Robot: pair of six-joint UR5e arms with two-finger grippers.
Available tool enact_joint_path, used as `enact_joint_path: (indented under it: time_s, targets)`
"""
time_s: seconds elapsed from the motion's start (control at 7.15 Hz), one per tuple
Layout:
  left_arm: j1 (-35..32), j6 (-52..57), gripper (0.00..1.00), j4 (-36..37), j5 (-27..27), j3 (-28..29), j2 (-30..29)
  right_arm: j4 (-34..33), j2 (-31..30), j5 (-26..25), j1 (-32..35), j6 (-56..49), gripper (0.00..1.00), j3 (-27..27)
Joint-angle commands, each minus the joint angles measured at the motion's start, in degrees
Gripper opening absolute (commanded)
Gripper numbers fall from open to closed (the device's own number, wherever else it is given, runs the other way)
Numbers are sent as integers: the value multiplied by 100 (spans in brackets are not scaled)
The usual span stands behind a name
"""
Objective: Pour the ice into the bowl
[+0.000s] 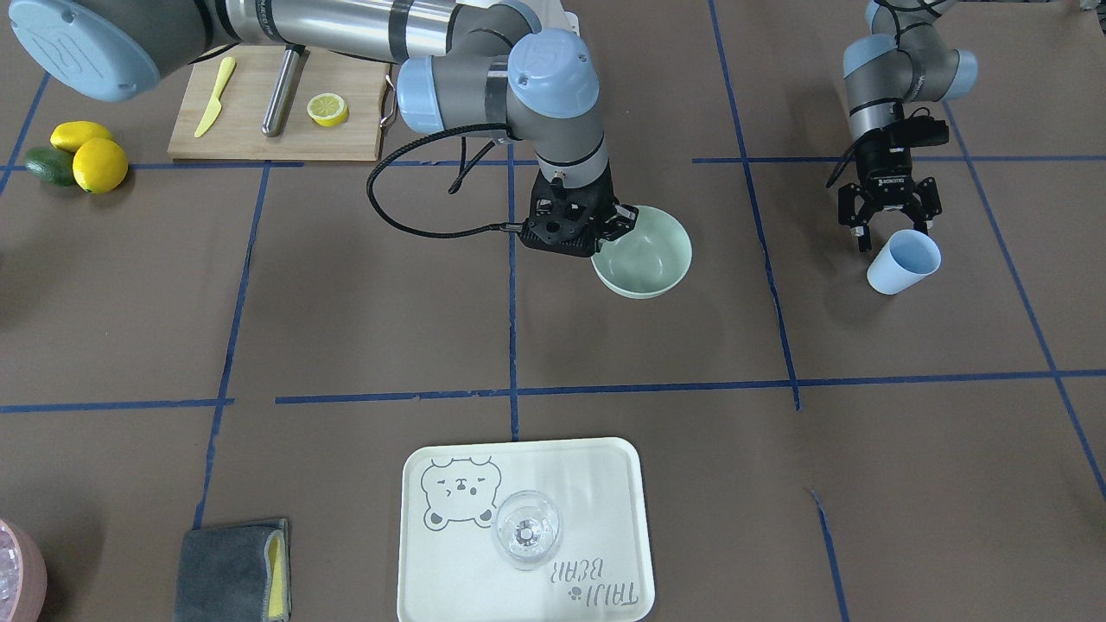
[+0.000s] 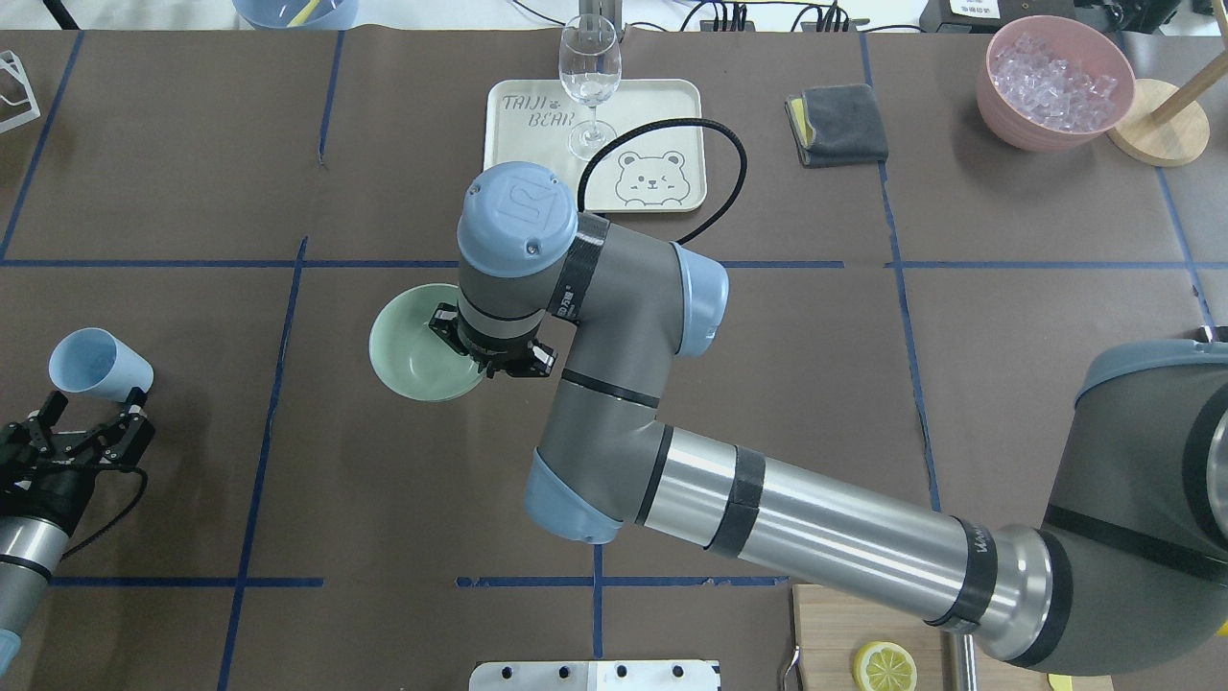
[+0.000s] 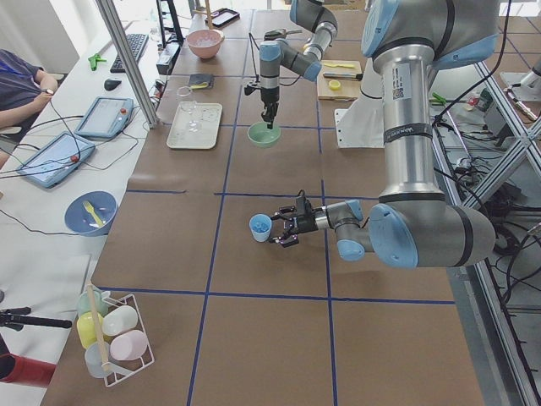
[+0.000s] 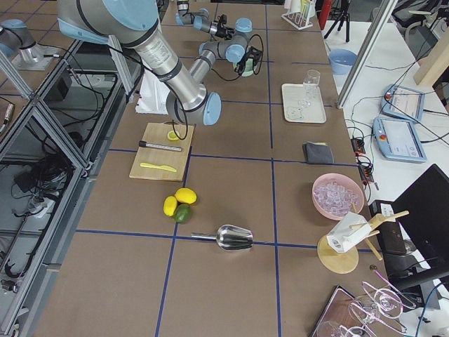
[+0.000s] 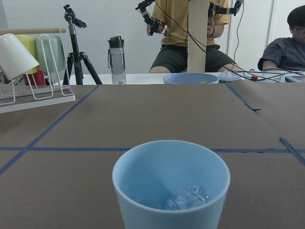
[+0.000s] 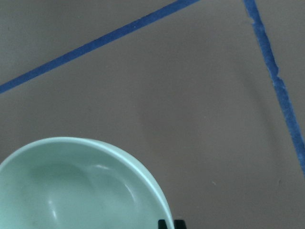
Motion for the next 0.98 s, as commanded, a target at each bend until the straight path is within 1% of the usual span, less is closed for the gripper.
enact_joint_path:
  time_s: [0.0, 0.28, 0.42, 0.56, 0.7, 0.84]
  targets:
    - [-1, 18, 100, 0, 5, 23, -8, 163, 282, -235, -189, -10, 0, -558]
    - [-1, 36, 100, -9, -4, 14, -8, 268, 318, -595, -234, -27, 0, -735]
    - [-1, 44, 100, -9, -4, 14, -8, 425, 310, -640, -234, -27, 0, -824]
    - [-1, 44, 100, -9, -4, 14, -8, 575, 310, -650, -234, -19, 36, -868]
    - [-1, 44, 100, -9, -4, 23, -17, 576, 318, -667, -234, -19, 98, -877]
    - [-1, 44, 100, -9, -4, 49, -26, 576, 318, -667, -234, -10, 100, -868]
